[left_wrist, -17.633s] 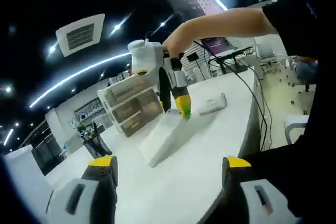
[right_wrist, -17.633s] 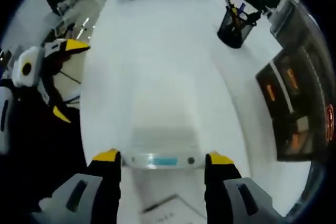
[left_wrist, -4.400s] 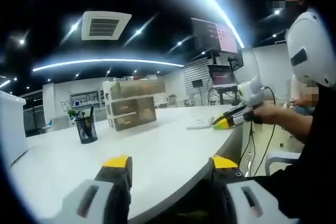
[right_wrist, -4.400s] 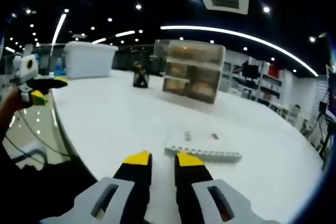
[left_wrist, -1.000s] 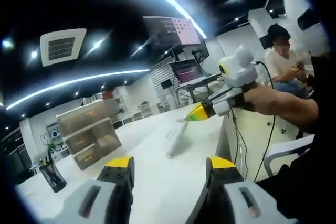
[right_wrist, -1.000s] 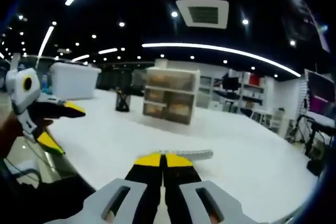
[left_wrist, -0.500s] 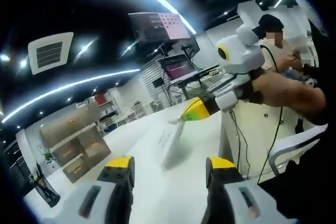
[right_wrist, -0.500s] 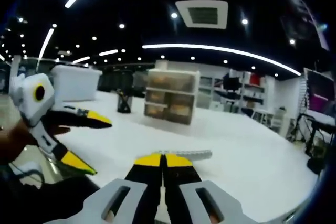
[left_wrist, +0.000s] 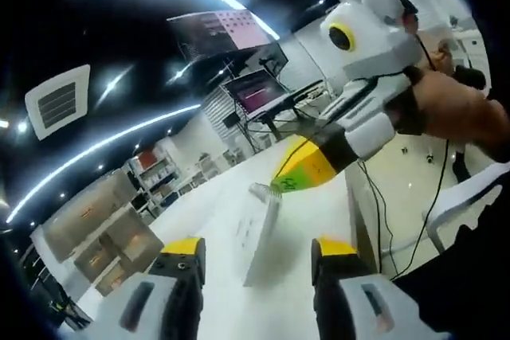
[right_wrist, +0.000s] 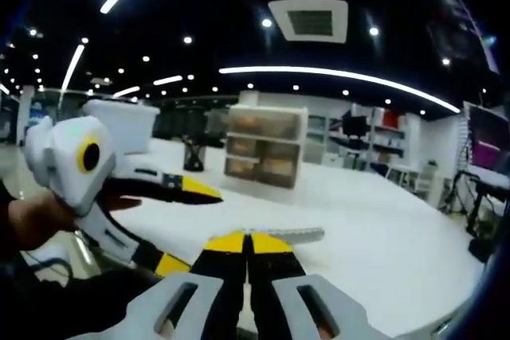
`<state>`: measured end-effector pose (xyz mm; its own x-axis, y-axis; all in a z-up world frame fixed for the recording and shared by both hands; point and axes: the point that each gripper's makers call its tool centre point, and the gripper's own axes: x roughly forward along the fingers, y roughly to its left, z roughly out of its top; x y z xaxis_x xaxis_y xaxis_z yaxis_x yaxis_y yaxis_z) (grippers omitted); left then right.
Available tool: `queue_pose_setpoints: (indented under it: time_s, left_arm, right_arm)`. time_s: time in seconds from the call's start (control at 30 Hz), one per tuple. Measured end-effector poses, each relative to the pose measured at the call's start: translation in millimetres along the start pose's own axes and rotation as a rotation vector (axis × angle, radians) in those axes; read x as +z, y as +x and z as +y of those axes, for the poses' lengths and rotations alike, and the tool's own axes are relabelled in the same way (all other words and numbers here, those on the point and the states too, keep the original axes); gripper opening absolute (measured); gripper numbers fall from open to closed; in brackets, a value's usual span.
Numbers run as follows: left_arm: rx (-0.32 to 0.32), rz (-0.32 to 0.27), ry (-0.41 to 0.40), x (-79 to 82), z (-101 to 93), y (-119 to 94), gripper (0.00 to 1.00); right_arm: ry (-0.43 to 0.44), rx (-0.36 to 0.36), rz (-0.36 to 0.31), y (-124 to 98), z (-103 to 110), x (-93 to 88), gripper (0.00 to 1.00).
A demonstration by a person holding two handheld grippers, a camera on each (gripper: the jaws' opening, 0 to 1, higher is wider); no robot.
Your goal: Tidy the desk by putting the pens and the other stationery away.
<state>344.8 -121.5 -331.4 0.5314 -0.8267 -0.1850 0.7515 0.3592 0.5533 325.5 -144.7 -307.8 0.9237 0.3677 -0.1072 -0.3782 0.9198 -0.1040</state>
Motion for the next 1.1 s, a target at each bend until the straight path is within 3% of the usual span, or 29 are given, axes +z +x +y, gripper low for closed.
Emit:
queue_pose_setpoints:
  time_s: [0.17, 0.3, 0.43, 0.67, 0.93, 1.1]
  left_arm:
    - [-0.005, 0.001, 0.008, 2.3, -1.7, 10.6, 0.52]
    - [-0.001, 0.018, 0.030, -0.7, -1.7, 15.7, 0.45]
    - [0.035, 0.033, 0.112, -3.8, 1.2, 17.0, 0.31]
    - [0.054, 0.025, 0.154, -3.1, 1.0, 17.8, 0.27]
    - [0.083, 0.029, 0.238, -4.0, 4.4, 12.1, 0.13]
    - [0.099, 0.044, 0.299, -5.4, 3.2, 10.2, 0.09]
  right_arm:
    - [0.009, 0.006, 0.000, -1.7, 1.8, -1.0, 0.00]
    - [0.013, 0.012, 0.001, -2.6, 3.7, -0.9, 0.00]
    - [0.014, 0.017, 0.001, -4.5, 5.4, 0.9, 0.00]
    - [0.022, 0.032, 0.001, -5.3, 10.6, 4.2, 0.00]
    - [0.038, 0.053, -0.001, -2.8, 18.0, 8.8, 0.00]
    - [0.034, 0.058, 0.000, -1.5, 22.2, 10.7, 0.00]
